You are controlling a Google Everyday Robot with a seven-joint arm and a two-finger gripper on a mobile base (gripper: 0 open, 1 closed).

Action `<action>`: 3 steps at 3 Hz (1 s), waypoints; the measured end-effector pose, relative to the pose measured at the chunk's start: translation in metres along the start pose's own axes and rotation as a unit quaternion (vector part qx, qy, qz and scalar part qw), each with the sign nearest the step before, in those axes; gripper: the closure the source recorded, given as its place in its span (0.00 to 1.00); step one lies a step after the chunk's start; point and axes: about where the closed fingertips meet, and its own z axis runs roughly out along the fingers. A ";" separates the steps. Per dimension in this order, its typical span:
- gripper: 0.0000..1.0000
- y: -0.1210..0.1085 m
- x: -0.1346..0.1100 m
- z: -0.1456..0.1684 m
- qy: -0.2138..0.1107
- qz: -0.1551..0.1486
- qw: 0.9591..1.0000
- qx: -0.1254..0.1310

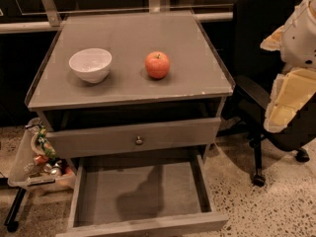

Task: Place apple into middle drawer

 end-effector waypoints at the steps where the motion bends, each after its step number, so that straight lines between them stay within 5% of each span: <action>1: 0.00 0.000 0.000 0.000 0.000 0.000 1.000 0.000; 2: 0.00 -0.003 -0.002 0.008 -0.037 0.017 0.999 -0.005; 3: 0.00 -0.021 -0.009 0.038 -0.115 0.071 0.991 -0.024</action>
Offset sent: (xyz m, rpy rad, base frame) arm 0.0179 0.0054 -0.0224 0.2347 0.0079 -0.0333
